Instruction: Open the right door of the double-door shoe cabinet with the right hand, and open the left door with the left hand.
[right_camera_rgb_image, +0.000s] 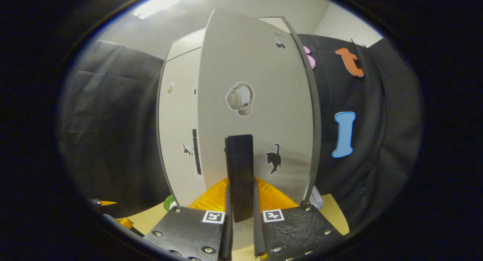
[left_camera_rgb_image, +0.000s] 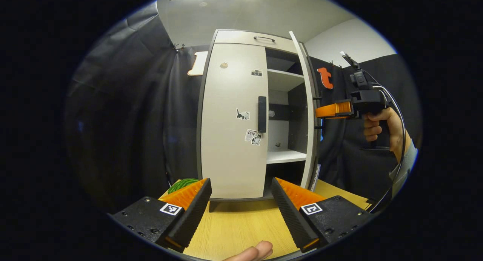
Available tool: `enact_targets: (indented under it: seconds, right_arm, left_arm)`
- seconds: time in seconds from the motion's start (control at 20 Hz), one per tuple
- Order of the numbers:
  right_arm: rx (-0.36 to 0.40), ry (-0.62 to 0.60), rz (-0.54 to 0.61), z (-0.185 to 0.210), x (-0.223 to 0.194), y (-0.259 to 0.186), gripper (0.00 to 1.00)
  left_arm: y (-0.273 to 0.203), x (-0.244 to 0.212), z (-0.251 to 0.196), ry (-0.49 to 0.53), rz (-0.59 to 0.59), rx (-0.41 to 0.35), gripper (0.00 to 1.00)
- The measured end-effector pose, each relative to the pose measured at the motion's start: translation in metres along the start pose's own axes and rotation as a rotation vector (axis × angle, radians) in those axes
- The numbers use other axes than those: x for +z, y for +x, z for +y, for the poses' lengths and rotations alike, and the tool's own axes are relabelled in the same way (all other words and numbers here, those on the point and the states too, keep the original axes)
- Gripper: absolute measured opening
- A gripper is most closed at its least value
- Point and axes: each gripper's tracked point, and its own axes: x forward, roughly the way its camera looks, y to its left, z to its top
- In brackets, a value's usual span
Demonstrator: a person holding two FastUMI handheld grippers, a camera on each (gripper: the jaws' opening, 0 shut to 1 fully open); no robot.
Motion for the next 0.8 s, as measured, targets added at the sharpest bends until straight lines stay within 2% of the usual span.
enact_targets:
  seconds: [0.05,0.1,0.25,0.3,0.35,0.6,0.8]
  right_arm:
    - [-0.004,0.001,-0.002,0.0,0.0,0.0,0.26]
    - [-0.01,-0.002,-0.005,-0.002,0.001,-0.002,0.22]
    - [-0.035,-0.003,-0.018,-0.008,0.003,-0.002,0.22]
    - [-0.035,0.001,-0.009,-0.008,0.008,-0.014,0.17]
    - [-0.035,0.015,-0.007,-0.007,0.002,-0.004,0.16]
    - [-0.058,-0.007,-0.005,-0.017,0.002,-0.008,0.15]
    - [-0.06,0.015,-0.009,-0.013,0.002,-0.008,0.15]
  left_arm:
    - [0.0,0.001,-0.001,0.001,-0.001,-0.003,0.99]
    - [0.0,0.0,-0.001,0.002,-0.001,-0.004,0.99]
    - [0.002,-0.004,-0.004,-0.003,0.01,-0.005,0.99]
    - [0.003,-0.004,-0.006,-0.006,0.014,-0.005,0.99]
    - [0.003,-0.005,-0.008,-0.007,0.019,-0.01,0.99]
    - [0.004,-0.008,-0.019,-0.007,0.024,-0.041,0.99]
    - [0.006,-0.011,-0.015,-0.012,0.036,-0.026,0.99]
